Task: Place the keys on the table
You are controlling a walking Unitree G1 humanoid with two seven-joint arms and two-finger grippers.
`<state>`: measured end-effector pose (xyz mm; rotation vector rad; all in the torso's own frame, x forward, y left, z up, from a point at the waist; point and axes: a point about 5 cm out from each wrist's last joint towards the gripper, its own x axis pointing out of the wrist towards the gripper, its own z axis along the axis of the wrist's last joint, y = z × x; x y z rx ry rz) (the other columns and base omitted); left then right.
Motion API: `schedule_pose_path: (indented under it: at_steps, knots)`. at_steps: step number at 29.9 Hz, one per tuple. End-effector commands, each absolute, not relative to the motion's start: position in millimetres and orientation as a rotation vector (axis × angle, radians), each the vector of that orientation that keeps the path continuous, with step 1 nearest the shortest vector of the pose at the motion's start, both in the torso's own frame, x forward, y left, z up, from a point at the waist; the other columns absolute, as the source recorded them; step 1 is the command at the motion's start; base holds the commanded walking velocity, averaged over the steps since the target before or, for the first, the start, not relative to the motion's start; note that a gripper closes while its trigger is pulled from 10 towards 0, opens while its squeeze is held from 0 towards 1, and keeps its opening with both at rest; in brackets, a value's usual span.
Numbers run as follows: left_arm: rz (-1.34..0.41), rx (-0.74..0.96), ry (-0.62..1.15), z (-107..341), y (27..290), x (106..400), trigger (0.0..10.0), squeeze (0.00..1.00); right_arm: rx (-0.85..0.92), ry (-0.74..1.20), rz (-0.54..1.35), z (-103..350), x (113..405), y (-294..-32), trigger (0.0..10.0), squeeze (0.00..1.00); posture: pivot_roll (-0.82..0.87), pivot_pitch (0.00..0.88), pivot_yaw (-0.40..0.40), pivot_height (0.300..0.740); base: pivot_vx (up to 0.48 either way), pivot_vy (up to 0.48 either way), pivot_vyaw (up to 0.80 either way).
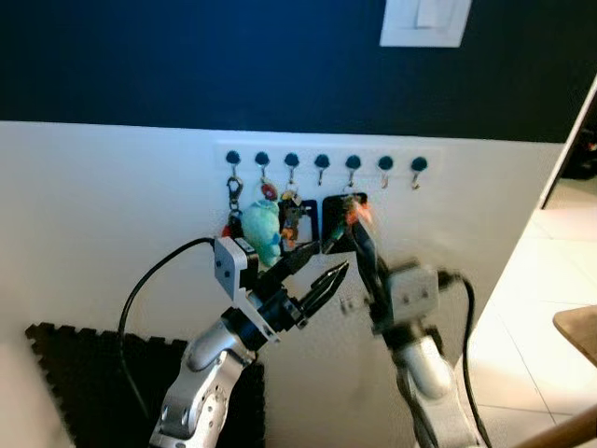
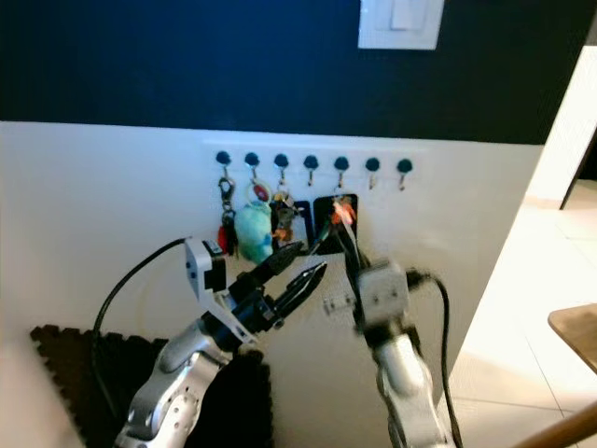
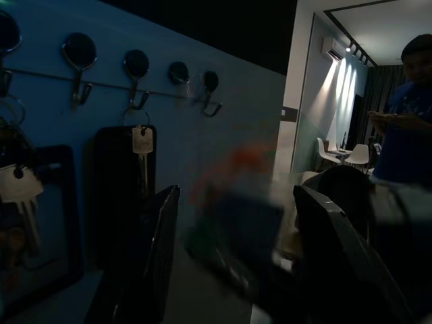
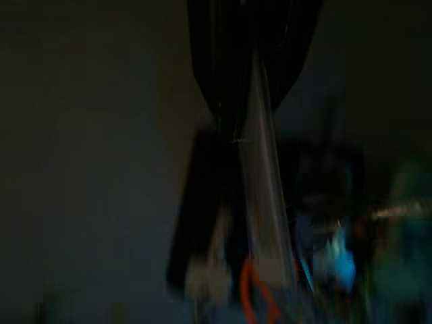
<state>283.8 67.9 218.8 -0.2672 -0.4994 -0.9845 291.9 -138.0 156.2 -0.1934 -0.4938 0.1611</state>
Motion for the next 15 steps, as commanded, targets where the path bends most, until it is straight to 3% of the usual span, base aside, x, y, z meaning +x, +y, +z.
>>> schedule_pose_path:
  at_steps: [1, 6, 8, 14, 15]
  knots:
    - [-0.999, -0.246, -0.478, 215.4, 67.7, 281.7, 10.0, 0.00, -0.204, -0.513, 0.145, 155.8, 288.0, -140.7, 10.0, 0.00, 0.04, 0.050, 0.011, 0.740, 0.000, 0.000, 0.00]
    - [-1.001, -0.234, -0.457, 210.0, 67.9, 281.5, 10.0, 0.00, -0.230, -0.357, 0.148, 112.5, 271.1, -149.7, 10.0, 0.00, 0.03, 0.052, 0.013, 0.740, 0.000, 0.000, 0.00]
    - [-0.966, -0.176, -0.377, 192.8, 70.8, 285.6, 10.0, 0.00, -0.204, -0.163, 0.121, 71.4, 264.3, -161.4, 10.0, 0.00, 0.03, 0.049, 0.014, 0.740, 0.000, 0.000, 0.00]
    - [-0.926, -0.103, -0.295, 174.4, 74.9, 289.6, 10.0, 0.00, -0.190, -0.046, 0.085, 48.7, 259.8, -169.6, 10.0, 0.00, 0.04, 0.049, 0.014, 0.740, 0.000, 0.000, 0.00]
    - [-0.839, -0.036, -0.159, 143.4, 86.9, 293.8, 10.0, 0.00, -0.139, 0.159, 0.018, 14.3, 250.8, -183.2, 10.0, 0.00, 0.04, 0.045, 0.015, 0.740, 0.000, 0.000, 0.00]
